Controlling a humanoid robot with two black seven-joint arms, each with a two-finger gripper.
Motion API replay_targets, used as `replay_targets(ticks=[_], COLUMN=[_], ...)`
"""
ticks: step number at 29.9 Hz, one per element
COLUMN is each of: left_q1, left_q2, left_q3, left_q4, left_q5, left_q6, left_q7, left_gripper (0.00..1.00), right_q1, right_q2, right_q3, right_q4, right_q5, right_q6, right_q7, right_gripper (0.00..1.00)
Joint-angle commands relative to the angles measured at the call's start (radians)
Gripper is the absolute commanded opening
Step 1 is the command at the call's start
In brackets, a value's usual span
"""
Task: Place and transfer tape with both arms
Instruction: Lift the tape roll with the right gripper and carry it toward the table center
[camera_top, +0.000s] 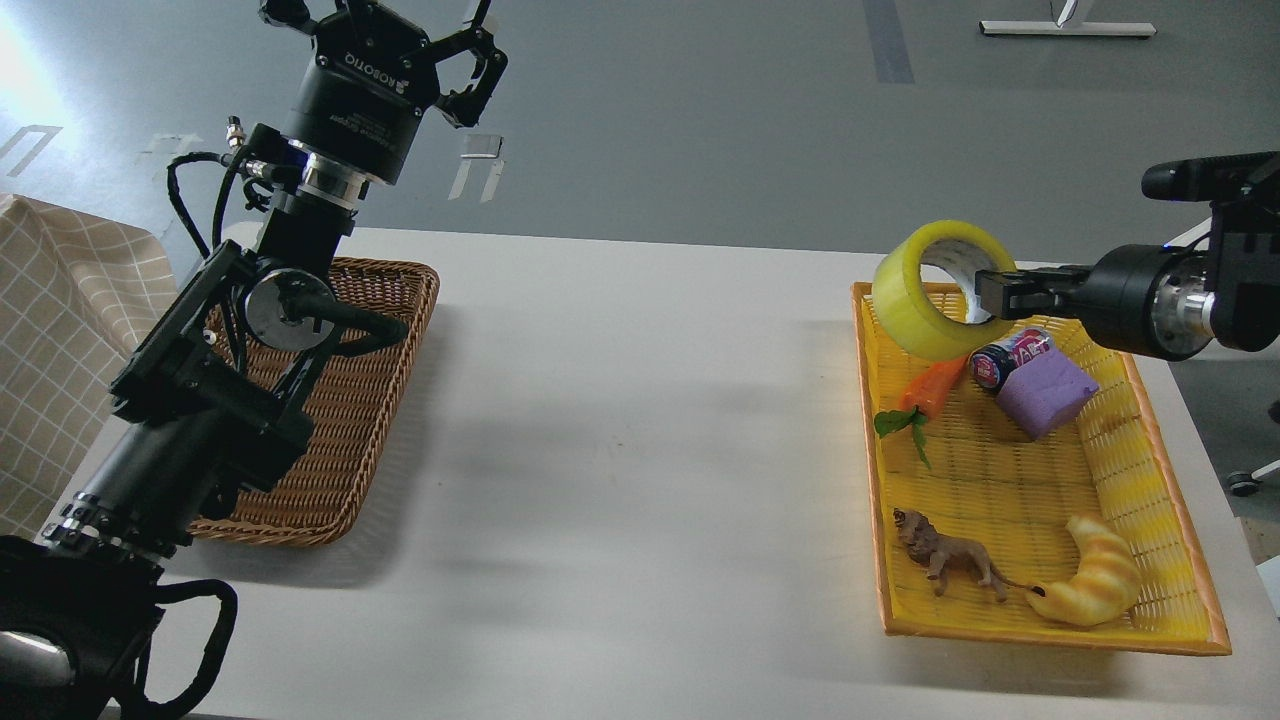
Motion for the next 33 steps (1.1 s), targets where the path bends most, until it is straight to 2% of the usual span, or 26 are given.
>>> replay_targets(ticks=[1,12,29,33], left_q1=[0.000,-0.006,-0.006,-0.006], left_q2=[-0.007,-0.012,-0.039,-0.039], left_q3=[0.000,0.001,0.001,0.001], left_q4=[0.000,-0.009,-0.011,-0.011], left_q5=[0.000,0.002,0.002,0.002], left_q6=[0.000,0.000,0.000,0.000], left_q7=[0.000,0.002,0.002,0.002], left_gripper=[0.98,0.98,0.98,0.98], right_q1=[0.019,0.088,0.128,0.139], right_q2=[0.082,0.346,0.646,0.676], right_q3=[-0.004,-0.156,-0.276,-0.327], right_q4=[-0.020,-0.174,-0.421,-0.435], right_q5=[-0.006,-0.034,-0.037,-0.041], right_q6=[0.000,0.000,0.000,0.000], right_q7=[-0.001,-0.001,-0.001,-0.001], right_gripper=[0.00,0.00,0.00,0.00])
